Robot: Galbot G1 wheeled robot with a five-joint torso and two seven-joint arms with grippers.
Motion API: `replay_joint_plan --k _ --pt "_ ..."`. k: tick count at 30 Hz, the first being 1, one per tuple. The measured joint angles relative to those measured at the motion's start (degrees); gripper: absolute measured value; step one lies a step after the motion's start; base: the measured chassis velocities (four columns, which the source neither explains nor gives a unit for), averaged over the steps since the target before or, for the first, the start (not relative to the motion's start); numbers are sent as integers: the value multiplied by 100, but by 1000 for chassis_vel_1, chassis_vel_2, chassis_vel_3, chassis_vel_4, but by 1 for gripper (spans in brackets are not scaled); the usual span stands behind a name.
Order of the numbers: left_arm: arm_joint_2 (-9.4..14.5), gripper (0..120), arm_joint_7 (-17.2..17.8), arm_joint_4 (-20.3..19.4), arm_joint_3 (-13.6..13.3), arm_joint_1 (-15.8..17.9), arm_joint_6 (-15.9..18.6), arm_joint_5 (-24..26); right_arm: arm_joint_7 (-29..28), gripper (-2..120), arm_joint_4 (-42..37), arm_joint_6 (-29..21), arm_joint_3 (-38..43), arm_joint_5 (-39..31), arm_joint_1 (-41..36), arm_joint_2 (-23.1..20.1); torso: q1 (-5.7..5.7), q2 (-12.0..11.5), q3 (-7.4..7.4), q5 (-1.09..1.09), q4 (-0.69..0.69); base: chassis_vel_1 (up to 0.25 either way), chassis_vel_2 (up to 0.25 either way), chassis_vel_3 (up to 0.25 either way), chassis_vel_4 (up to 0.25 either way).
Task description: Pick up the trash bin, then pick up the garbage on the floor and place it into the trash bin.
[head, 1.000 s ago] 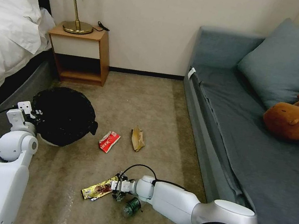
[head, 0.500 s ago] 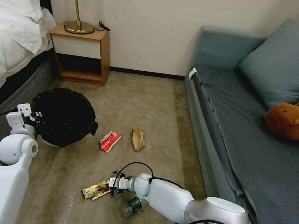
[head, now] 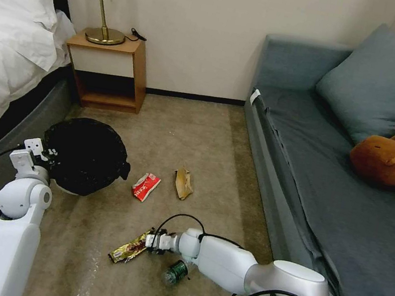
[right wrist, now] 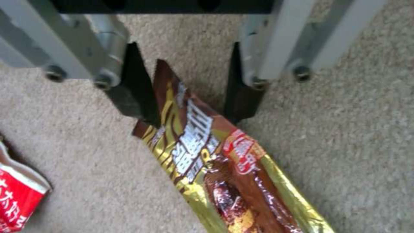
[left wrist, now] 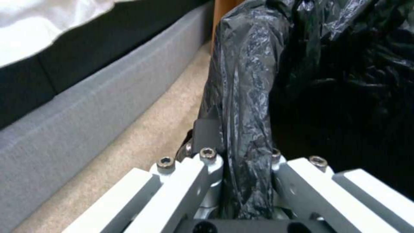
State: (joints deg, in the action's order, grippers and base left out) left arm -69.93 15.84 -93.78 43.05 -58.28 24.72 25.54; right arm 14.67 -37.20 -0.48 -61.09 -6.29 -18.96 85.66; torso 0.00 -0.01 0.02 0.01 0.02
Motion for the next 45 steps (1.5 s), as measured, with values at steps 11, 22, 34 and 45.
replay_joint_plan --k 11,22,34,45 --pt "-22 3 -1 -73 6 -40 -1 -15 7 0 -64 15 147 -2 -55 -75 0 0 -1 -1 -2 0 0 0 0" --pt "-76 3 -4 -114 32 -124 -8 -60 -10 0 -407 -16 371 -68 55 -208 0 1 -2 -1 -3 0 0 0 0" --pt "178 3 -214 -219 373 -314 -158 227 -86 0 -889 -182 1181 -429 227 -513 0 0 -2 0 -2 0 0 0 0" --pt "250 3 -386 -145 542 -429 -301 475 -212 0 -1601 -523 2325 -1567 406 -1054 0 1 -2 0 -2 0 0 0 0"
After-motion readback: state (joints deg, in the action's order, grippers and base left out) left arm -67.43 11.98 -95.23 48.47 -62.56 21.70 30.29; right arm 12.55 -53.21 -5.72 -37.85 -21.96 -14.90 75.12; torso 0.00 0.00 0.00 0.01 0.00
